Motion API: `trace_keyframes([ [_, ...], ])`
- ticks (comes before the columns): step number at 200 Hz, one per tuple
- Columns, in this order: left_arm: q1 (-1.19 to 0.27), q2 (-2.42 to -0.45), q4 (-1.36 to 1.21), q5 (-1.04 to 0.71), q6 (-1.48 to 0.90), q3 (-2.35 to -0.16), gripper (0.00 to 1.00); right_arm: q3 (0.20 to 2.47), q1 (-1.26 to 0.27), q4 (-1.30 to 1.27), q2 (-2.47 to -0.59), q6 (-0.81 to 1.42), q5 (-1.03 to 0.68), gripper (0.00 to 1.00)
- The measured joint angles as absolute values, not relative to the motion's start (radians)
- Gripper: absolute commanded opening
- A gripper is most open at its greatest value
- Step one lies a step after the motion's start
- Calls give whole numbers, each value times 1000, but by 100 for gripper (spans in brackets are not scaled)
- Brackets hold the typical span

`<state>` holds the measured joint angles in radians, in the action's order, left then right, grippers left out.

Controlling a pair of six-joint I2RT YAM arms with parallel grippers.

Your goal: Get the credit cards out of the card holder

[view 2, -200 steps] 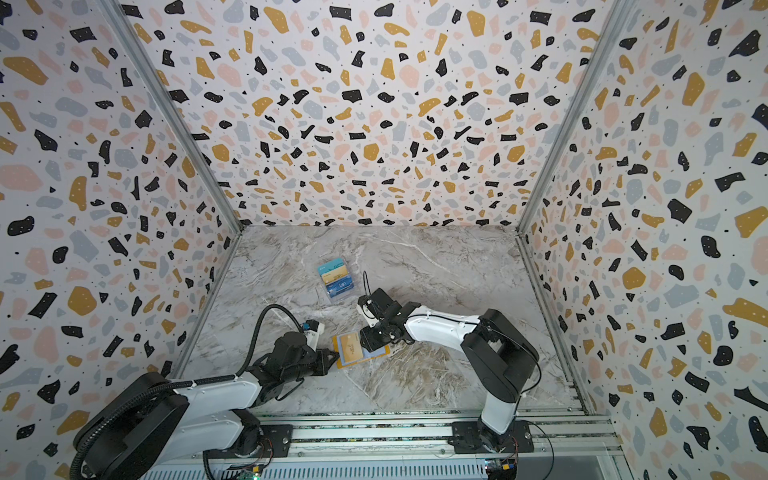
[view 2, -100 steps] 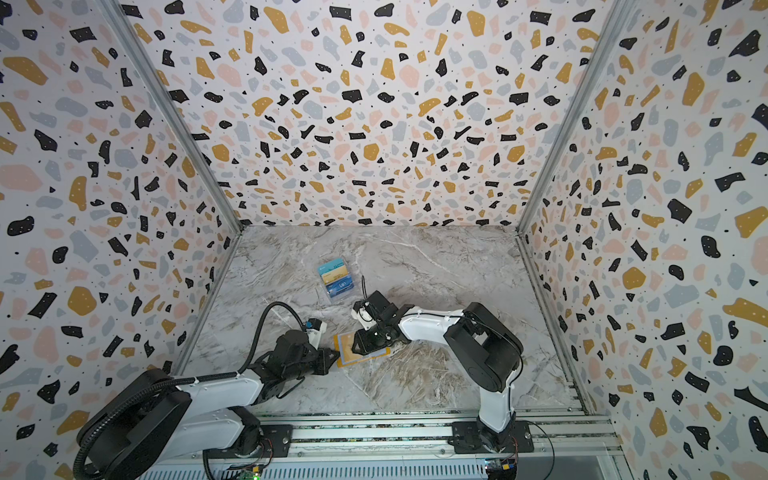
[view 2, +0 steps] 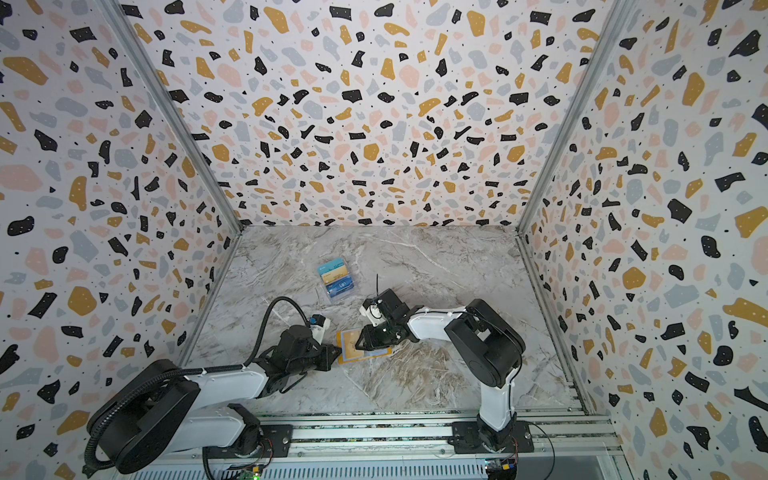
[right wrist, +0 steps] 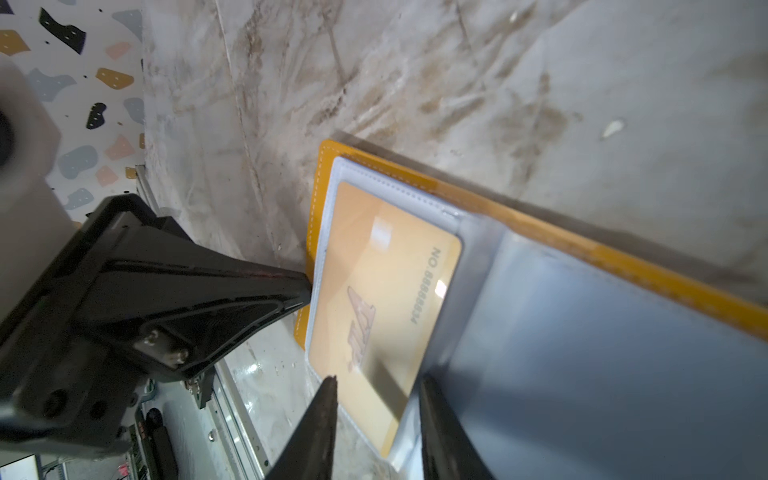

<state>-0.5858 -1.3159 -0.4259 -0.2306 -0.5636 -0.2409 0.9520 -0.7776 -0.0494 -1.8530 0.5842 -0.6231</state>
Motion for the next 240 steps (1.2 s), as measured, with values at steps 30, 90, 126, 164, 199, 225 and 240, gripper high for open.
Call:
trace_keyframes([
  [30,-586,-1325,-433,-230,-561,-244,0,929,-770,-92,-1853,612,-655,32],
  [90,-586,-1328,-439,-230,-560,-244,0,910,-763,-120,-1845,636,-678,31],
  [126,-586,-1328,-439,-230,-560,-244,0,902,-754,-119,-1811,635,-691,30],
  [164,-586,-1328,-438,-230,-560,-245,0,892,-743,-130,-1791,636,-719,30],
  [199,-586,-1328,-438,-230,-560,-245,0,875,-743,-160,-1791,652,-743,30],
  [225,-586,-1329,-438,-230,-560,-245,0,869,-742,-202,-1795,674,-767,30],
  [240,-586,-1330,-438,-230,-560,-246,0,863,-742,-232,-1803,689,-781,30],
])
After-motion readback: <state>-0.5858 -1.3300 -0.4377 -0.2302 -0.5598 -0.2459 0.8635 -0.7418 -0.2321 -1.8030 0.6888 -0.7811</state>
